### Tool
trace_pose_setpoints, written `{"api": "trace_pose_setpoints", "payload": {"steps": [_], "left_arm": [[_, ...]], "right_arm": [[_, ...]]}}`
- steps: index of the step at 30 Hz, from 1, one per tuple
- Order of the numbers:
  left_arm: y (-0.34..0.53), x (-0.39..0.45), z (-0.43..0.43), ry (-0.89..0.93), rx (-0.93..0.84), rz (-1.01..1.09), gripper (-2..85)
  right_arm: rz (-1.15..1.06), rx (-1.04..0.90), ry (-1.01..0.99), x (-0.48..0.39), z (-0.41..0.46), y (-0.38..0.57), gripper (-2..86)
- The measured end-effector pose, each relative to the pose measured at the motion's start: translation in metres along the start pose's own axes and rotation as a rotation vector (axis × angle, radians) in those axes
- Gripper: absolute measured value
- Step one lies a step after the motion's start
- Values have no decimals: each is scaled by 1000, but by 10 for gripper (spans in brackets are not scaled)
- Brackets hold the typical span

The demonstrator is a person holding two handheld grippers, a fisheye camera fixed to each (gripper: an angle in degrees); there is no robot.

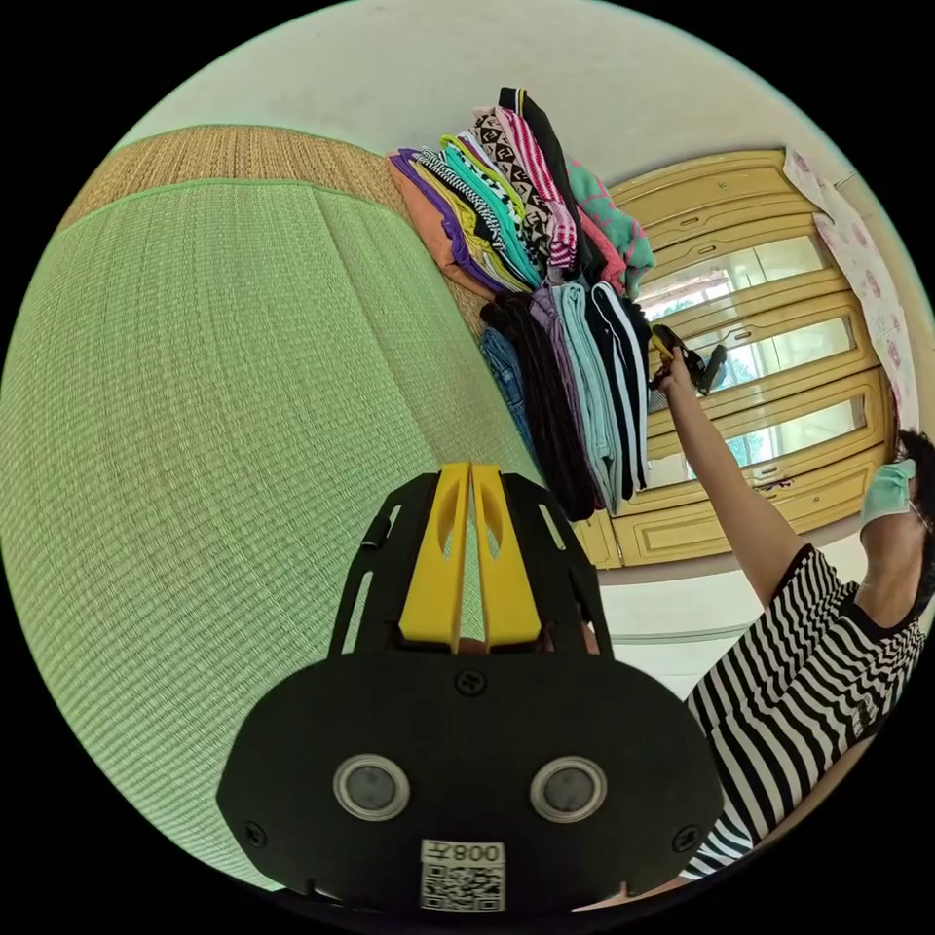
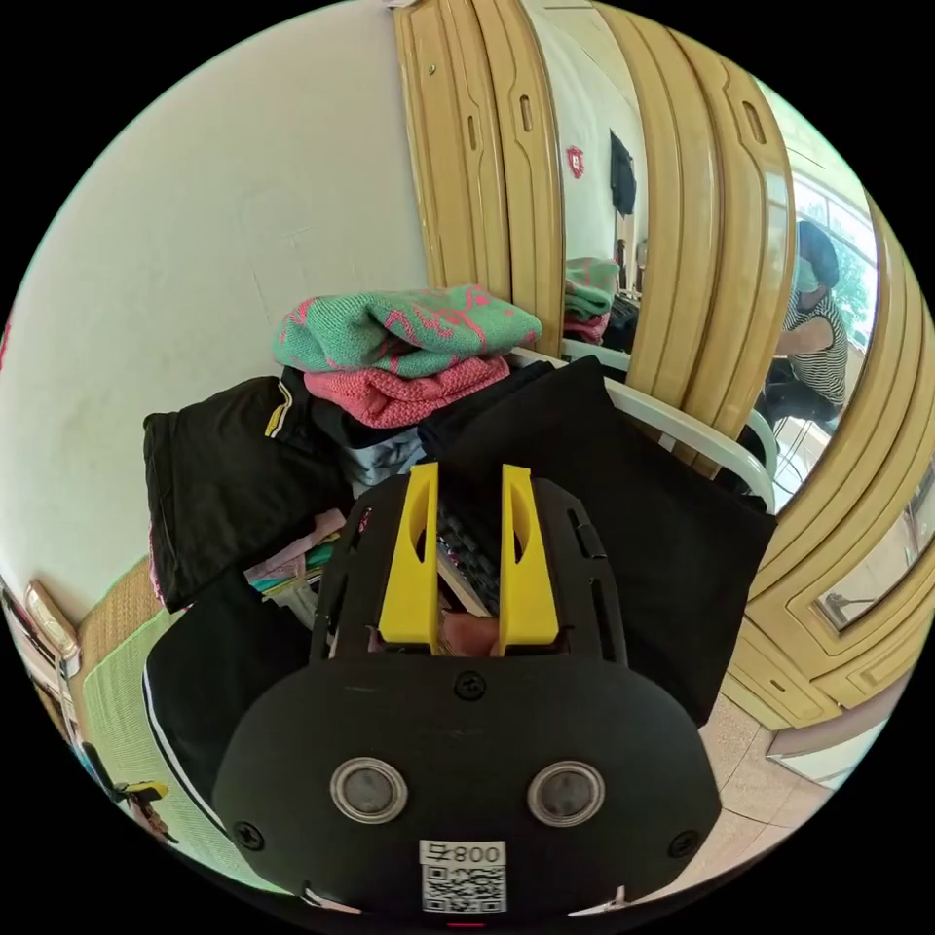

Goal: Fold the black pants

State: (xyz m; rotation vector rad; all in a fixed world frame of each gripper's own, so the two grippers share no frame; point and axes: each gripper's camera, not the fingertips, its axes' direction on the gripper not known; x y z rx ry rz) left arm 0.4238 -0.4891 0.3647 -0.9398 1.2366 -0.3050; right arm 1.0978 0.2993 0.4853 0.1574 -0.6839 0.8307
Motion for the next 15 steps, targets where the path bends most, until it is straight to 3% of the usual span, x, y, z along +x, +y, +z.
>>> {"api": "trace_pose_setpoints", "payload": {"steps": [6,15], "left_arm": [[47,-30,-22,4,22,-15,2],[132,-62,-52,94,42,-24,2]], "right_arm": [[94,57,-92,39,-26,25,33],[314,221,-442,111,-117,63,19]]}}
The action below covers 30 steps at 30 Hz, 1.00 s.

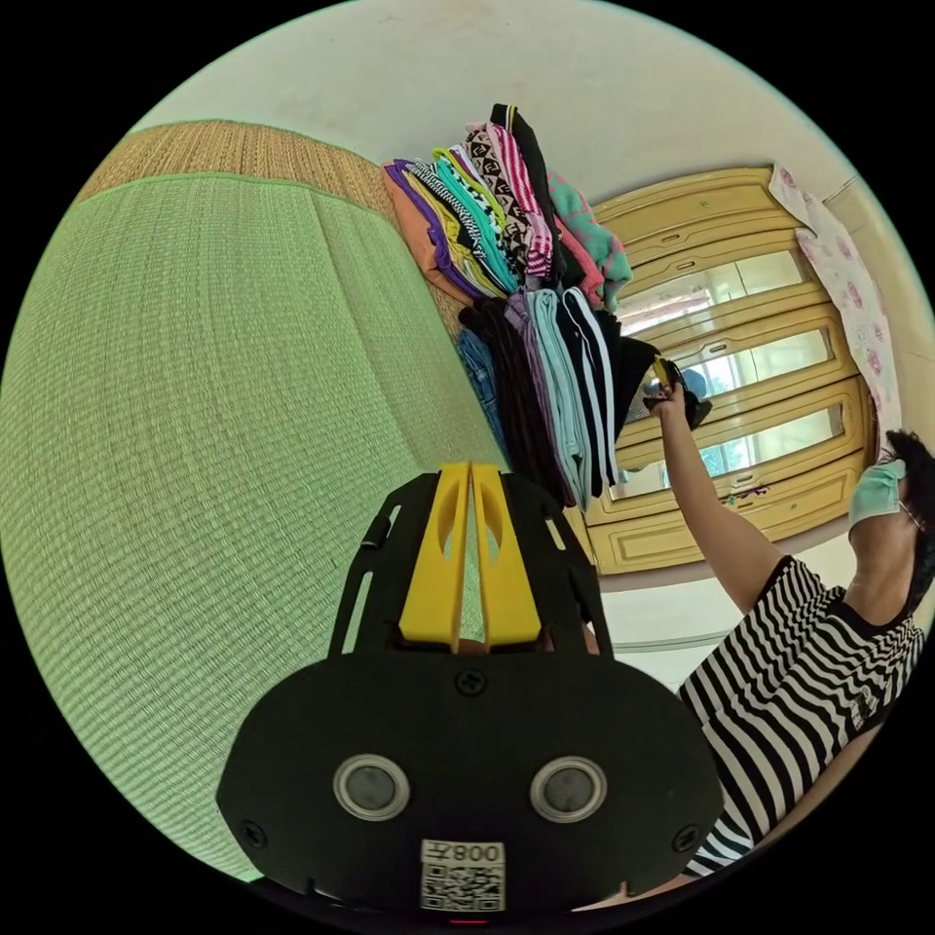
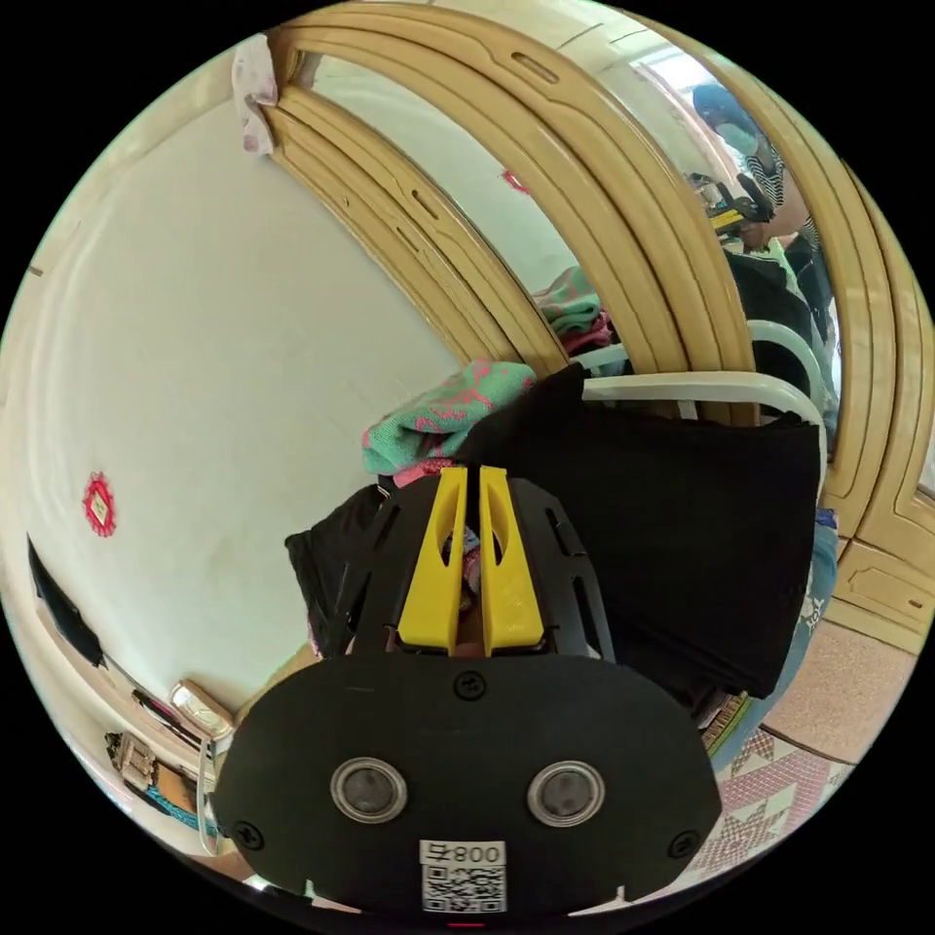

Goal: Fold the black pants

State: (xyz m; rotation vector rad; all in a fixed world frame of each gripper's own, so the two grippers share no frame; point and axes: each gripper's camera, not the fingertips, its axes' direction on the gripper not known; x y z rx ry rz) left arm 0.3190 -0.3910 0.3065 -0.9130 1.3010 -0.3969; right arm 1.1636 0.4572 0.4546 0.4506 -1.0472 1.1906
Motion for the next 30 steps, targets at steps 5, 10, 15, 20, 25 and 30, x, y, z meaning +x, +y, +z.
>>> {"api": "trace_pose_setpoints", "payload": {"steps": [5,10,15,20,25,30], "left_arm": [[52,-11,-19,59,-5,6,2],[114,-15,-57,109,35,56,2],[174,-17,-107,141,111,129,9],[235,-14,-171,153,250,222,42],[302,7,-241,33,356,404,85],[370,17,-294,-126,421,517,123]], "right_arm": [[-69,75,-152,-41,-60,-9,17],[-196,123,-412,-139,-115,-20,16],[-332,106,-600,-254,-157,-17,15],[-455,82,-744,-368,-200,11,13],[-497,23,-876,-466,-236,68,14],[-487,-61,-1003,-523,-248,139,14]]}}
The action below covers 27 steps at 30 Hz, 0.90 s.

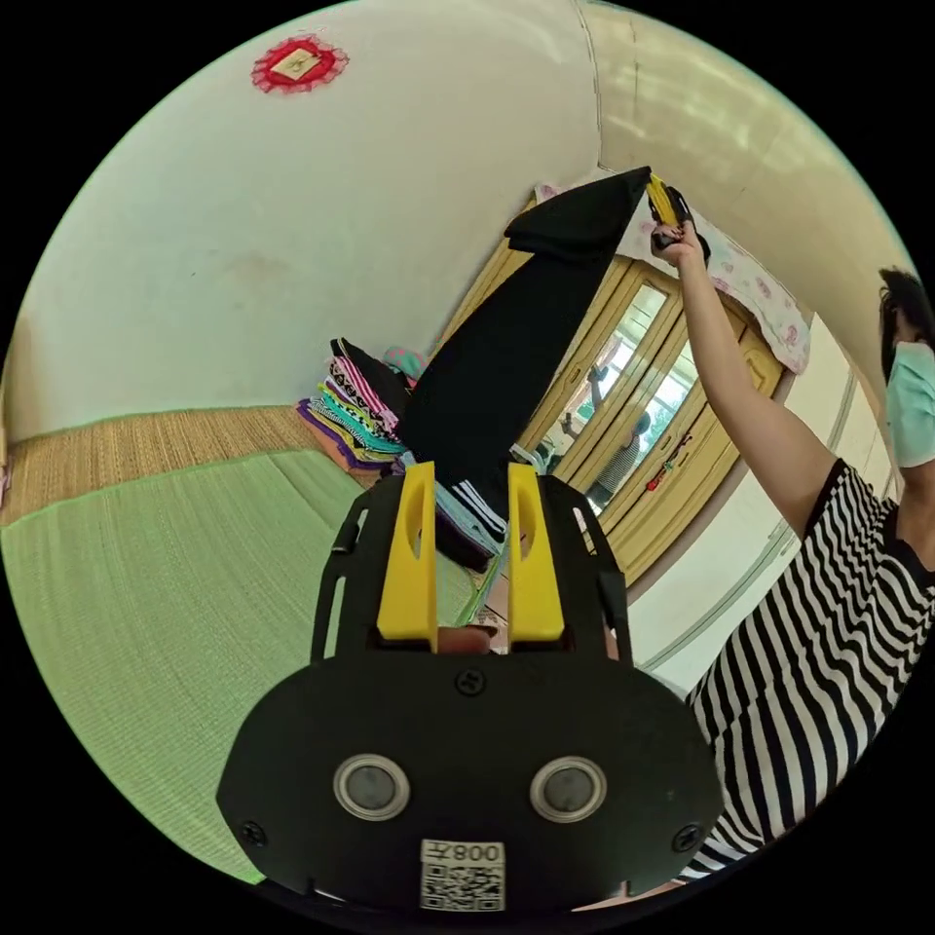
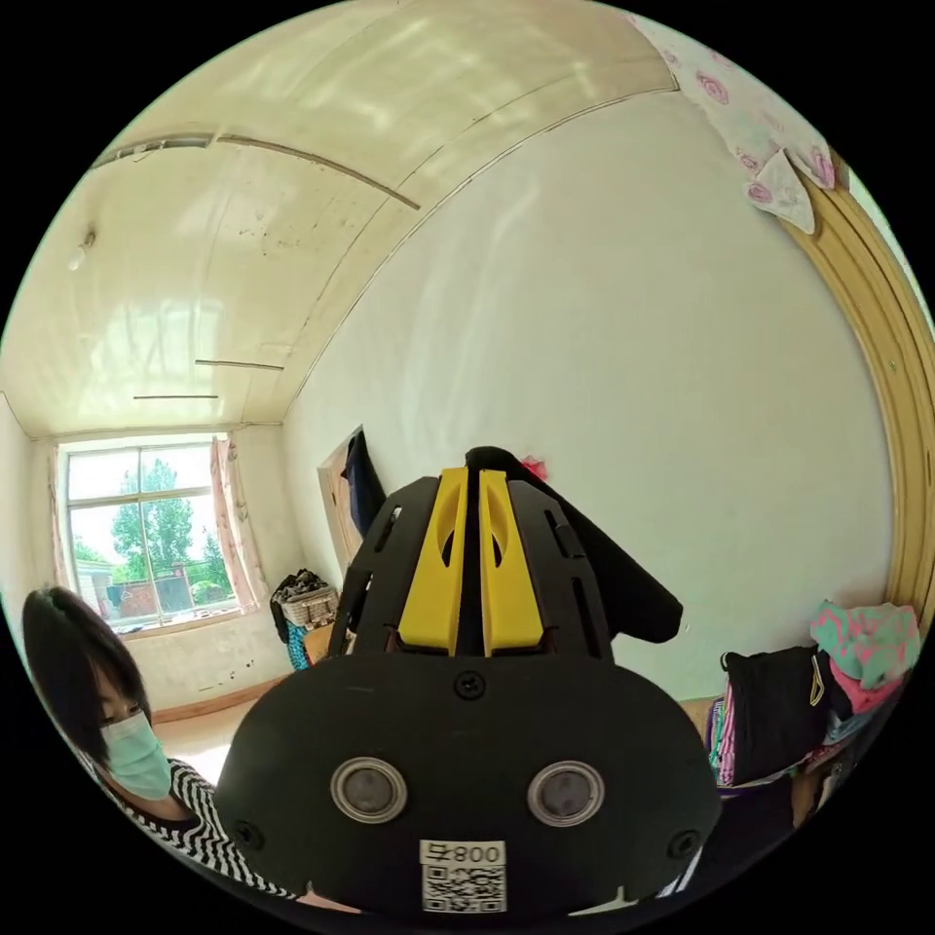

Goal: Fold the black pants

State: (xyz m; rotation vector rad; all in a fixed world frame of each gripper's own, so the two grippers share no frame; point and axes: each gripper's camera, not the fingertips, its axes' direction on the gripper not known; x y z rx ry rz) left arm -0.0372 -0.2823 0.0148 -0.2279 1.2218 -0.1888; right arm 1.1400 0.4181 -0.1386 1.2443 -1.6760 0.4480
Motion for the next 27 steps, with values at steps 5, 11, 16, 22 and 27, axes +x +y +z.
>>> {"api": "trace_pose_setpoints", "payload": {"steps": [5,11,16,22,27], "left_arm": [[55,0,-81,-256,13,-1,147],[146,-30,-179,-325,42,-193,144],[229,-43,-242,-236,168,-337,134],[277,-54,-259,-343,151,-419,145],[284,-61,-233,-256,55,-389,120]], "right_arm": [[33,-117,-186,-47,72,76,14],[112,-303,-413,-91,177,186,14],[113,-452,-532,-133,265,250,14],[65,-548,-590,-166,328,297,13],[50,-577,-573,-167,361,327,14]]}}
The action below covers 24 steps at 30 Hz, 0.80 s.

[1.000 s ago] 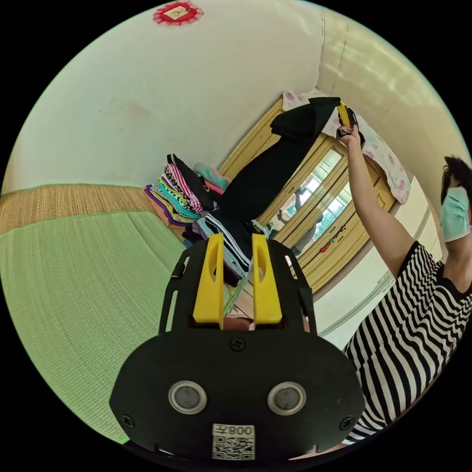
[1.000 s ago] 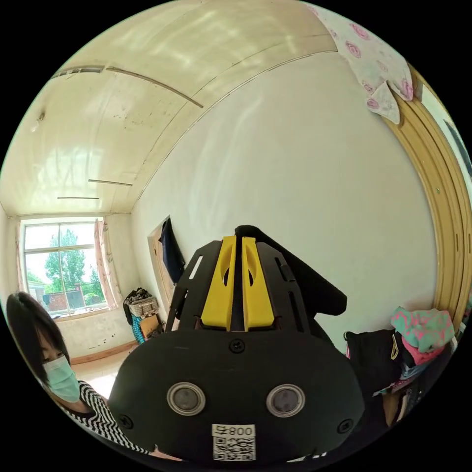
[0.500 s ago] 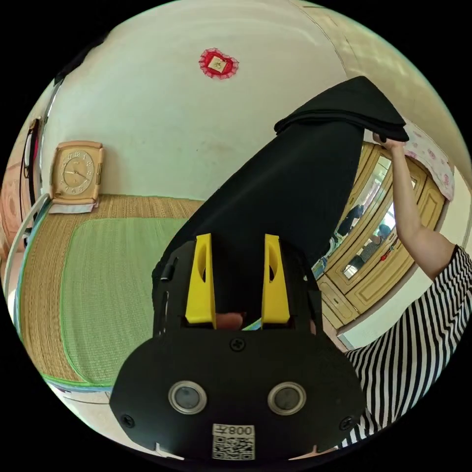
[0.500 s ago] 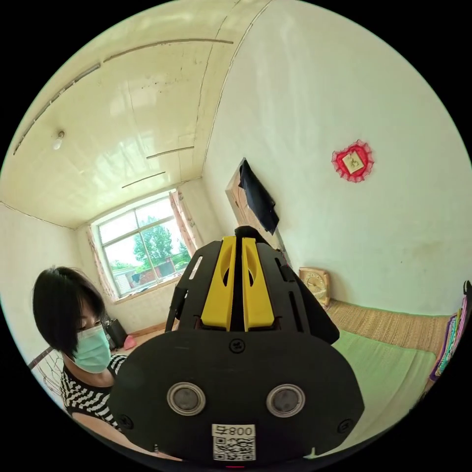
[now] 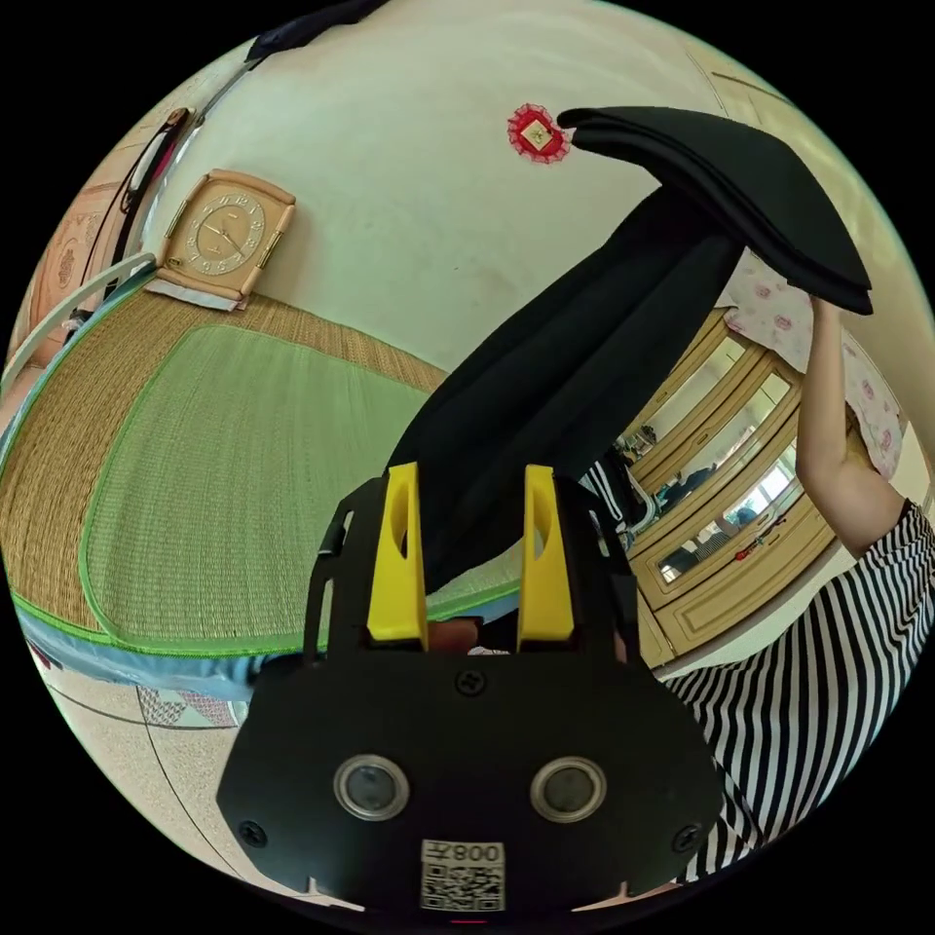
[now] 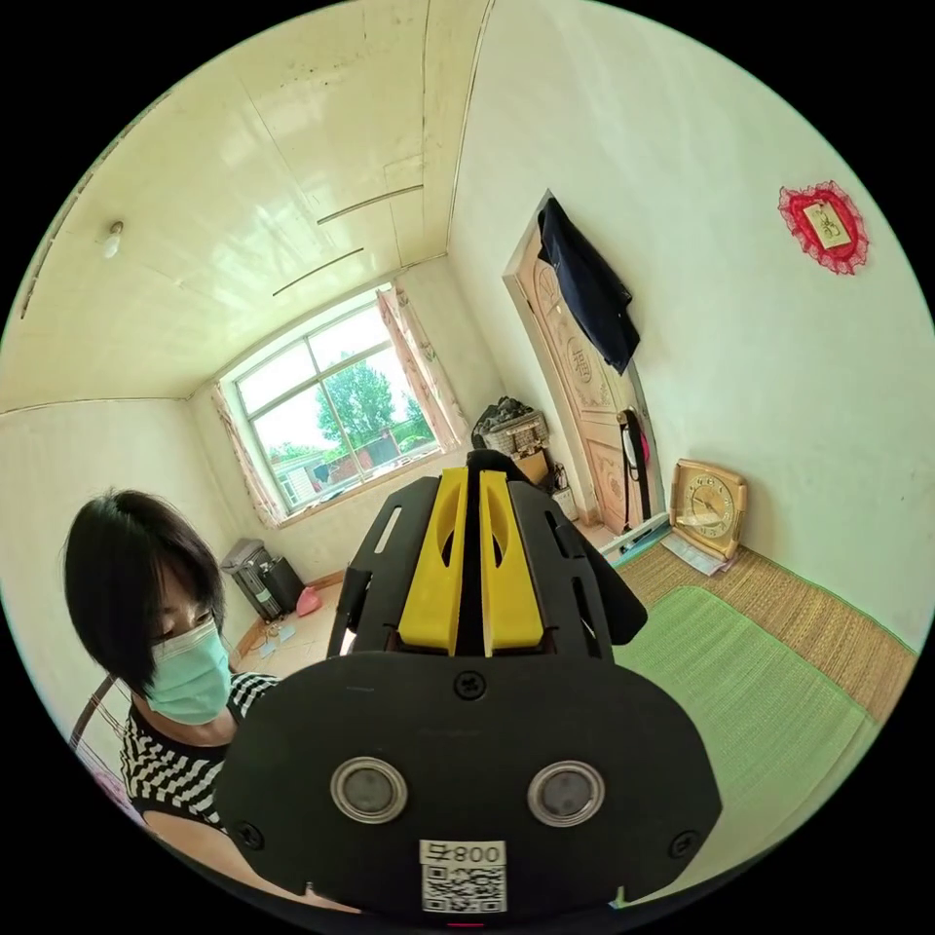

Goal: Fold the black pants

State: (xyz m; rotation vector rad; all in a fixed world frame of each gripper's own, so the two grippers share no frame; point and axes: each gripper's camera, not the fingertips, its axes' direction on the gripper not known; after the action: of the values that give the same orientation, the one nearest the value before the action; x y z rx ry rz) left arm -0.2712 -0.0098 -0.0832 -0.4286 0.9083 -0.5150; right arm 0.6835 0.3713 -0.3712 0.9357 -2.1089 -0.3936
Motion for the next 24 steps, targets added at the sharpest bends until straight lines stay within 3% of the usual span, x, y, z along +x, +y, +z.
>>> {"api": "trace_pose_setpoints", "payload": {"steps": [3,8,12,17,20,24], "left_arm": [[2,3,11,35,-34,36,43],[-2,-16,0,-52,-22,-22,19],[-26,-39,-45,-169,102,-62,13],[-61,-32,-89,-304,243,51,11],[-70,-22,-88,-359,232,127,11],[-56,-29,-35,-382,3,140,14]], "right_arm": [[16,-11,37,22,17,5,15],[79,22,90,78,30,9,14],[121,112,105,130,17,7,14],[137,230,137,185,-26,35,15],[230,262,226,231,-57,93,16],[563,202,411,321,-93,248,14]]}}
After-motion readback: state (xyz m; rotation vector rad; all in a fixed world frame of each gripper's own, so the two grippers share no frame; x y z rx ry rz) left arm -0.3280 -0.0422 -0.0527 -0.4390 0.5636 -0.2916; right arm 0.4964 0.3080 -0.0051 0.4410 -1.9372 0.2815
